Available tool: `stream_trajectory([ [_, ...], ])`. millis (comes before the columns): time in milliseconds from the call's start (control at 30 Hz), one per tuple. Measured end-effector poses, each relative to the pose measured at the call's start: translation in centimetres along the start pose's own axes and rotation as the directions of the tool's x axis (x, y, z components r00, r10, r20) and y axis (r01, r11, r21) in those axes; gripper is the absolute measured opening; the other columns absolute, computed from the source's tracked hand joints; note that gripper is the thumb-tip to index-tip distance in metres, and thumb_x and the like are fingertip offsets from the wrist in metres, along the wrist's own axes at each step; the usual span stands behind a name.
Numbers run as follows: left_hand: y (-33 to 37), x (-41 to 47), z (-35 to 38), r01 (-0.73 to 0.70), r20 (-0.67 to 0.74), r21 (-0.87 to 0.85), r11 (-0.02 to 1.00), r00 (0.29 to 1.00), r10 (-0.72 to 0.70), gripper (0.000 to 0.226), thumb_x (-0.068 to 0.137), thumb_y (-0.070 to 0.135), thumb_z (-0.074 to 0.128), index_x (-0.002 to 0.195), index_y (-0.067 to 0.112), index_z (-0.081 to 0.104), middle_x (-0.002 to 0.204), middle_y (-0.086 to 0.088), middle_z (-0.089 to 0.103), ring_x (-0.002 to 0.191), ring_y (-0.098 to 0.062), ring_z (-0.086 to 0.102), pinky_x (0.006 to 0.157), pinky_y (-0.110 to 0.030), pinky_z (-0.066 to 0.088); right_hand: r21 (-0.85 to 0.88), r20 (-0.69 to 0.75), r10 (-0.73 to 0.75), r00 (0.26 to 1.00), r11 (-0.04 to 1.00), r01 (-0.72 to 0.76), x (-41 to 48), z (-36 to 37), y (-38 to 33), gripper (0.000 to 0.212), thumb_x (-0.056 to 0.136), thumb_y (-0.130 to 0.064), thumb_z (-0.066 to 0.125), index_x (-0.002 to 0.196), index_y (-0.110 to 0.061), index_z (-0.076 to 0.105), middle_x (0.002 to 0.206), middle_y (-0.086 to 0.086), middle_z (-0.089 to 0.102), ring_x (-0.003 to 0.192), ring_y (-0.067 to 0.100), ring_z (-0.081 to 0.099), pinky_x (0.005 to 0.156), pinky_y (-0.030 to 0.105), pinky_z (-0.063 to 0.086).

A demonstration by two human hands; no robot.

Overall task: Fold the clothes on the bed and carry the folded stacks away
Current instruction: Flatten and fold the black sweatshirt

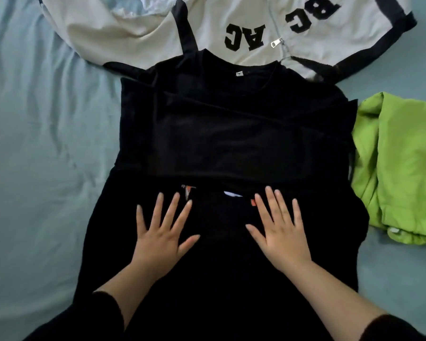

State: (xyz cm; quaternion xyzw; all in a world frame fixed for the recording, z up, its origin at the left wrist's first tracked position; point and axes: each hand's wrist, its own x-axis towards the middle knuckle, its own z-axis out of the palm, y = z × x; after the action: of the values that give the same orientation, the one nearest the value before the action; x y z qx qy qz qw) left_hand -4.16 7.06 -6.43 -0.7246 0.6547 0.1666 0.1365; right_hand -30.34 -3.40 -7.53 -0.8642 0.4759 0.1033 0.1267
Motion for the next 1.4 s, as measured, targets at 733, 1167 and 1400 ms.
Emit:
stream_trajectory([
  [733, 0.9, -20.3, 3.2, -0.378, 0.222, -0.115, 0.919, 0.891, 0.395, 0.065, 0.095, 0.057, 0.039, 0.152, 0.031, 0.020, 0.155, 0.003, 0.026, 0.140, -0.018, 0.028, 0.111, -0.035, 0.028, 0.035, 0.213, 0.037, 0.976, 0.998, -0.045, -25.6, 0.6, -9.1, 0.043, 0.082, -0.041, 0.070, 0.118, -0.018, 0.061, 0.121, 0.004, 0.057, 0.109, 0.023, 0.060, 0.094, 0.039, 0.046],
  [1167, 3.7, -21.4, 5.4, -0.137, 0.128, -0.020, 0.990, 0.982, 0.139, 0.059, 0.093, 0.042, 0.053, 0.146, 0.031, 0.032, 0.150, 0.002, 0.034, 0.136, -0.026, 0.032, 0.102, -0.045, 0.034, -0.218, 0.276, 0.188, 0.943, 0.967, -0.129, -24.4, 3.8, -9.9, 0.063, 0.079, -0.039, 0.068, 0.129, -0.015, 0.038, 0.132, 0.009, 0.041, 0.115, 0.029, 0.044, 0.097, 0.050, 0.037],
  [1400, 3.5, -21.8, 5.5, -0.163, 0.090, -0.026, 0.986, 0.982, 0.165, 0.068, 0.091, 0.011, 0.057, 0.149, 0.028, 0.026, 0.150, 0.003, 0.039, 0.136, -0.023, 0.039, 0.101, -0.038, 0.042, -0.241, 0.252, 0.209, 0.945, 0.959, -0.148, -25.4, 5.2, -10.3, 0.073, 0.082, -0.033, 0.067, 0.141, -0.012, 0.029, 0.143, 0.013, 0.033, 0.128, 0.031, 0.037, 0.105, 0.060, 0.029],
])
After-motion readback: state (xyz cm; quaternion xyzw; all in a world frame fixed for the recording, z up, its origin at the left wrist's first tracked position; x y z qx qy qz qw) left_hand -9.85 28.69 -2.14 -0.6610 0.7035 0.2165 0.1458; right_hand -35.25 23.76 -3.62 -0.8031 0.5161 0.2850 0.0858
